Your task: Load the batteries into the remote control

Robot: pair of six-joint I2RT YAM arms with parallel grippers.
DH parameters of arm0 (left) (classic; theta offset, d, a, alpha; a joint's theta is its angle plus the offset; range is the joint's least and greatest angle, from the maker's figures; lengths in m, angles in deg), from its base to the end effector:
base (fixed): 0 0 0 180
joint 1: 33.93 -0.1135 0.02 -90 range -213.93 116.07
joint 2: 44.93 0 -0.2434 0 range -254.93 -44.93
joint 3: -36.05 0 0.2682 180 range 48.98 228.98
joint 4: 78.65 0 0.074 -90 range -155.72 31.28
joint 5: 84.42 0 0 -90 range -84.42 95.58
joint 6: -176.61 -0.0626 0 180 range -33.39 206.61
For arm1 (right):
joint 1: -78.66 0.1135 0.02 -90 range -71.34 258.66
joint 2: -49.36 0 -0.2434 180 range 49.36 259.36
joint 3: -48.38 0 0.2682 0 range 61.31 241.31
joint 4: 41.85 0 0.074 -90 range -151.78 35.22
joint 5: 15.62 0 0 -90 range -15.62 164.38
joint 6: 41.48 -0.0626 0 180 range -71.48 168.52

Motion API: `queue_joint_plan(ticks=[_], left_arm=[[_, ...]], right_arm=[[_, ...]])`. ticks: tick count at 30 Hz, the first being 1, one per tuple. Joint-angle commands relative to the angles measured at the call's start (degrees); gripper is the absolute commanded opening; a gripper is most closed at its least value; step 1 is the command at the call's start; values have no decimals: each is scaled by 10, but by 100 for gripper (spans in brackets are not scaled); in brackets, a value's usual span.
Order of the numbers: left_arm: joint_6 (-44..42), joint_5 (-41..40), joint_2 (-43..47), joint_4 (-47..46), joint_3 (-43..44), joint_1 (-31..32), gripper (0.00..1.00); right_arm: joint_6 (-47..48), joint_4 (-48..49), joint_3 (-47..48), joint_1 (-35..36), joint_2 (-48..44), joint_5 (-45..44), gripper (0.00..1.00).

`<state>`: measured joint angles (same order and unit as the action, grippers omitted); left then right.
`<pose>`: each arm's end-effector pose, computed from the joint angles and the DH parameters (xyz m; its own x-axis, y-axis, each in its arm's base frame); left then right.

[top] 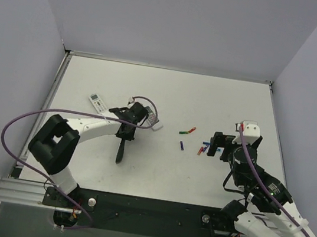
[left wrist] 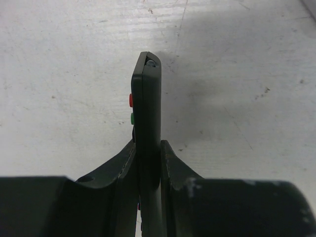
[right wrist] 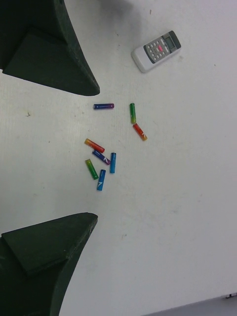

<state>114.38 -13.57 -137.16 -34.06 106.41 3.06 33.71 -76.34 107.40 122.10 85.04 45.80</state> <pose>0.2772 -0.1831 0.1348 -0.8640 0.0998 -0.4935 0.0691 0.9944 0.0800 0.1622 0.1124 0.3368 -0.2030 0.1169 -0.9722 -0.2184 0.9624 0.1614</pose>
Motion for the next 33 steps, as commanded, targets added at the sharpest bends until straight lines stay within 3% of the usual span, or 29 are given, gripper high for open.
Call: queue_joint_plan(ticks=[1,4,8,12,19,23,33], left_arm=[[-12,-104,-76,54,61,27,12],[-4,-131,-123,67,87,47,17],[6,-148,-152,88,107,76,37],[18,-137,-141,90,105,99,58],[30,-95,-72,85,105,119,79],[31,-77,-15,73,105,111,86],[24,52,164,10,37,-17,89]], right_arm=[[-3,-16,-20,-7,-35,-73,100],[2,-19,-23,-8,-49,-86,100],[11,-30,-19,-11,-55,-98,100],[20,-34,-14,-13,-54,-111,100],[30,-34,-9,-13,-52,-142,100],[17,-35,-14,-15,-56,-145,100],[23,-39,-13,-19,-77,-130,100]])
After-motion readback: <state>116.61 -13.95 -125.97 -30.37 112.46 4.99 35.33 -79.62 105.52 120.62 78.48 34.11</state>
